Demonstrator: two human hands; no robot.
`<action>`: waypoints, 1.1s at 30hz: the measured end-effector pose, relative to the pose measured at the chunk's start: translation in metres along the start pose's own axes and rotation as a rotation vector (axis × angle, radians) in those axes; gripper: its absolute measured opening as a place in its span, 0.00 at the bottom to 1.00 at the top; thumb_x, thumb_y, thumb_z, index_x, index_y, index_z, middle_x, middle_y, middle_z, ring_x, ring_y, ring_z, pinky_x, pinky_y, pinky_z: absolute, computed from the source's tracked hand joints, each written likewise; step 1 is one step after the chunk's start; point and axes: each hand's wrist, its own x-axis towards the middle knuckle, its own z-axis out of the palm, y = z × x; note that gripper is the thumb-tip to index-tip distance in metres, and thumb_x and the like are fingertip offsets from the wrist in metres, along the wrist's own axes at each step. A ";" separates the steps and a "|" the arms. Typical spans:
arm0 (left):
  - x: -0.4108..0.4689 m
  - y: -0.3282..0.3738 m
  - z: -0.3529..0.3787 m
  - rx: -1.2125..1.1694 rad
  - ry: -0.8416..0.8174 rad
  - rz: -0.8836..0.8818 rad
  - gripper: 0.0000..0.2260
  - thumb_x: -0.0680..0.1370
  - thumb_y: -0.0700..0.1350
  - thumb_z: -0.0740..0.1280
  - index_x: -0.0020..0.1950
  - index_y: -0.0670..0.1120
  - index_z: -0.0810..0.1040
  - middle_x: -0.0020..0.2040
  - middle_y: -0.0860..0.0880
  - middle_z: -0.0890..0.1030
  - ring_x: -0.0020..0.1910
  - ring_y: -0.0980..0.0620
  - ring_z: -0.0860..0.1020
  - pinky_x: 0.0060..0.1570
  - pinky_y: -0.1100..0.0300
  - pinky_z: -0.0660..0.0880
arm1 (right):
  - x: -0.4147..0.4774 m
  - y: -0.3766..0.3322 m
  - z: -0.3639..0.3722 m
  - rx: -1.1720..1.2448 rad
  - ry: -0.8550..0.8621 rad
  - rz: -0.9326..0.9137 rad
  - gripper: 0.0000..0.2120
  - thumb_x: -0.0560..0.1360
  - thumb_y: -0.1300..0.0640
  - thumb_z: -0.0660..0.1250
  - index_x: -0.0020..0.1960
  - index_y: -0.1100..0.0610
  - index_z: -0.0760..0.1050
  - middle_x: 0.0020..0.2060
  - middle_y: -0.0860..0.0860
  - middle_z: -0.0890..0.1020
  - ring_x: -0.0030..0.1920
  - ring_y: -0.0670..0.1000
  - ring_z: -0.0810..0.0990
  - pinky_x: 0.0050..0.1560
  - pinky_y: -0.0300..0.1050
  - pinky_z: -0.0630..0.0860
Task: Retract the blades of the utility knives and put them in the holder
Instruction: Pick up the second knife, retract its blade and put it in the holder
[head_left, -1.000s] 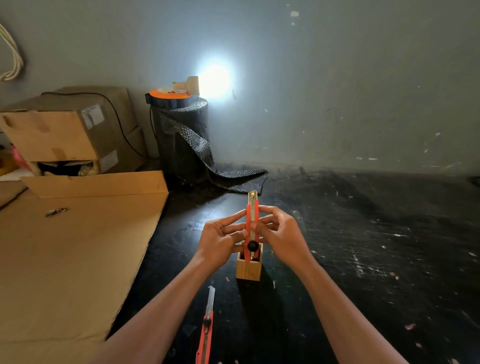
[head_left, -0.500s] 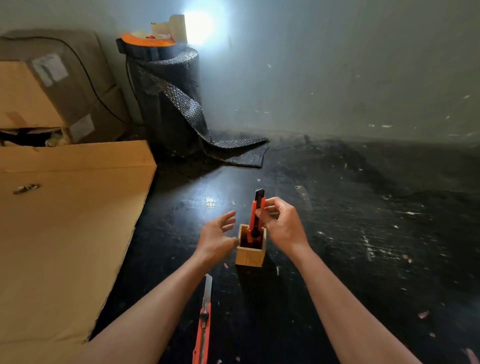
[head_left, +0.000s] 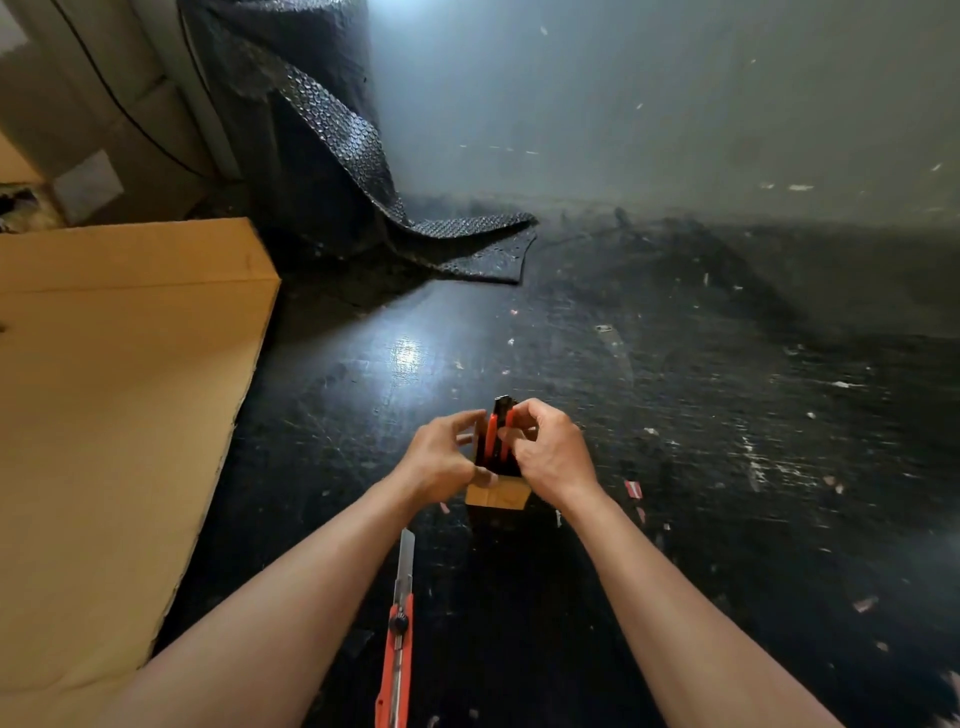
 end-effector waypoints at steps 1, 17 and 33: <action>0.001 -0.001 0.000 0.006 0.002 0.004 0.45 0.63 0.37 0.84 0.78 0.47 0.71 0.74 0.48 0.77 0.73 0.47 0.75 0.72 0.43 0.72 | 0.000 0.001 0.002 -0.020 0.001 0.006 0.04 0.80 0.57 0.70 0.53 0.53 0.82 0.47 0.48 0.85 0.48 0.49 0.83 0.38 0.33 0.72; -0.024 -0.006 -0.004 0.012 0.099 0.065 0.45 0.67 0.43 0.84 0.79 0.47 0.67 0.77 0.46 0.73 0.74 0.45 0.74 0.65 0.48 0.76 | -0.023 -0.008 -0.001 -0.146 0.050 -0.073 0.13 0.81 0.57 0.69 0.64 0.57 0.79 0.56 0.54 0.86 0.57 0.53 0.85 0.50 0.40 0.77; -0.165 -0.103 0.013 0.058 0.238 -0.086 0.31 0.67 0.41 0.82 0.70 0.46 0.80 0.61 0.48 0.86 0.59 0.52 0.84 0.62 0.55 0.80 | -0.148 0.011 0.087 -0.217 -0.285 0.056 0.16 0.79 0.54 0.70 0.66 0.53 0.79 0.59 0.52 0.85 0.59 0.52 0.83 0.60 0.52 0.81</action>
